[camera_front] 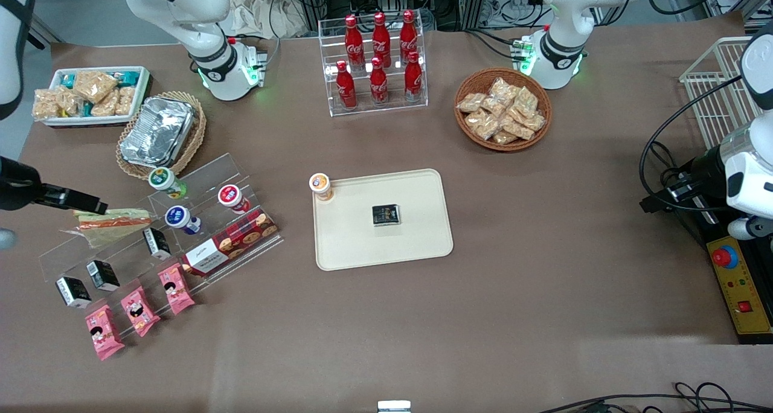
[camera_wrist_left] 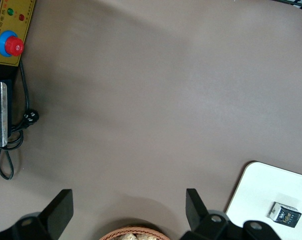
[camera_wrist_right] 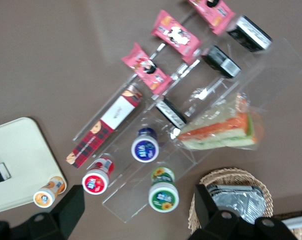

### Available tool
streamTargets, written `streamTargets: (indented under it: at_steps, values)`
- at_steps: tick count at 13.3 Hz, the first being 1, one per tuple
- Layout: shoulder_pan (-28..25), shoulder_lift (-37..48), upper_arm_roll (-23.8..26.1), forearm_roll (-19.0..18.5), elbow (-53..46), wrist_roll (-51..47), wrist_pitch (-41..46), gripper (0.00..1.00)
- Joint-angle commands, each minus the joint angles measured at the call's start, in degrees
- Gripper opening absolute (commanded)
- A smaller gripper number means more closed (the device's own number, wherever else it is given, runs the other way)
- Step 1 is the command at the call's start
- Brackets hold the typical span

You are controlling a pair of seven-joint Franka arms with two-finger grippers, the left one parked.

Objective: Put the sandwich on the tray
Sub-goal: 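Move the right gripper down toward the bagged sandwich in the rack, then close the right gripper on the bagged triangular sandwich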

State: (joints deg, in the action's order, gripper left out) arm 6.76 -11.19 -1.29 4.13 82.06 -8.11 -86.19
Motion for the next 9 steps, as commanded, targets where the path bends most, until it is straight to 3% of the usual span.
streamTargets:
  at_steps: [1,5,6,9]
  values:
    - [3.95,0.12,-0.11,-0.09,0.82,-2.95,3.04,0.98]
    - [9.57,-1.82,-0.47,1.57,2.48,-9.63,0.95,0.98]
    - [10.37,-1.13,-0.56,3.58,4.49,-11.55,-1.15,0.98]
    - [10.38,0.72,-0.64,3.51,10.82,-21.82,-8.97,0.98]
